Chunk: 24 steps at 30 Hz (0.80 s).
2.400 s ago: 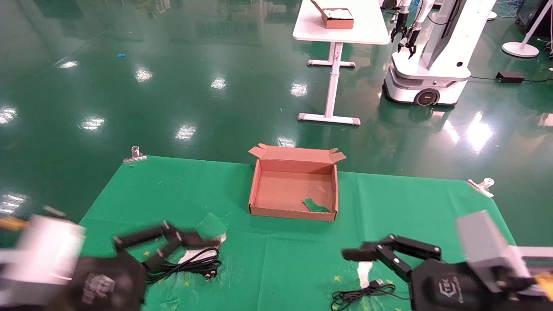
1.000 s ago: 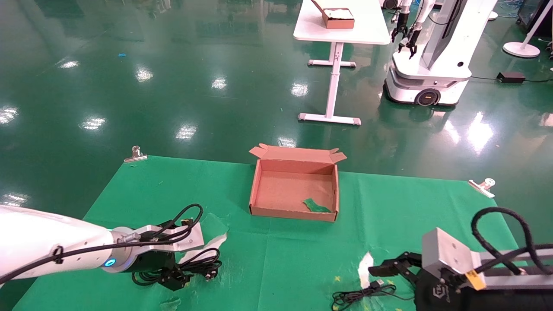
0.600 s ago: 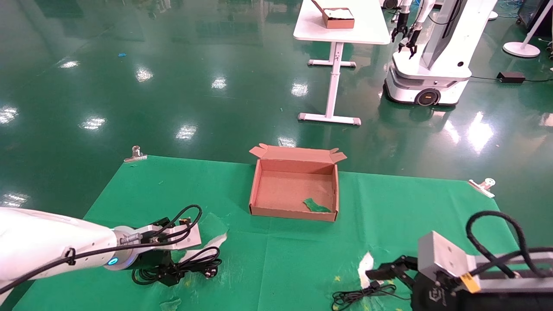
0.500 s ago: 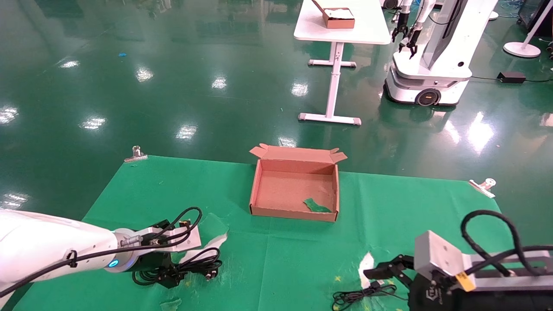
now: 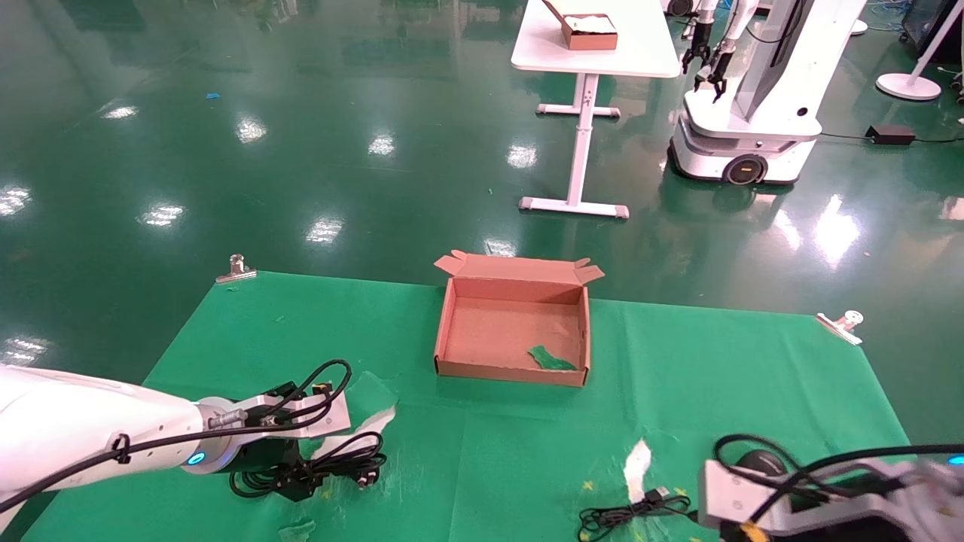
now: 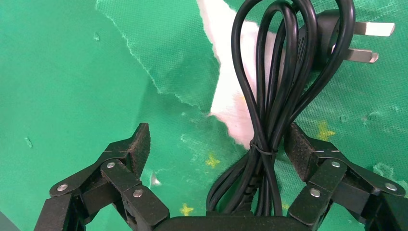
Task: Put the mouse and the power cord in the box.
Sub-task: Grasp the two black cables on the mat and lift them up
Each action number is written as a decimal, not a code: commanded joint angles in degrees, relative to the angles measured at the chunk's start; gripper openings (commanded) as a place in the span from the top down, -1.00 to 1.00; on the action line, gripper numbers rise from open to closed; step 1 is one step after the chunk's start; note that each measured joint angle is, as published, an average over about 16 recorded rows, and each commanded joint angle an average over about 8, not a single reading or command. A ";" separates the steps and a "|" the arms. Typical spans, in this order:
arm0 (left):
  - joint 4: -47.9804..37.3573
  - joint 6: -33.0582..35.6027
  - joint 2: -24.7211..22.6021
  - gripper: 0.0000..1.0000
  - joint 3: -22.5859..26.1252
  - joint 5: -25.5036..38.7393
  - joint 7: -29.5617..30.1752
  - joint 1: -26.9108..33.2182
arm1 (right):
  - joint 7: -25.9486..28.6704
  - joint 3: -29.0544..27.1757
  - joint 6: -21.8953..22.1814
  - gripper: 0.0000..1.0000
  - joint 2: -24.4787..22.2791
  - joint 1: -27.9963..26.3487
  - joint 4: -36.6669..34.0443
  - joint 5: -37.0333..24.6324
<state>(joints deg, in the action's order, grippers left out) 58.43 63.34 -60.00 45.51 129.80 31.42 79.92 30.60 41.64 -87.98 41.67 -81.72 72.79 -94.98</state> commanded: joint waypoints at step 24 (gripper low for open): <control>-0.16 -0.09 -0.05 0.39 -0.01 -0.03 -0.12 0.03 | -17.62 11.48 11.88 0.30 29.34 -11.73 -40.80 -20.48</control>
<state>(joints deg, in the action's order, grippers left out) 58.27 63.25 -60.04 45.50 129.76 31.31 79.95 13.44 52.96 -76.53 70.24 -93.03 33.43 -115.12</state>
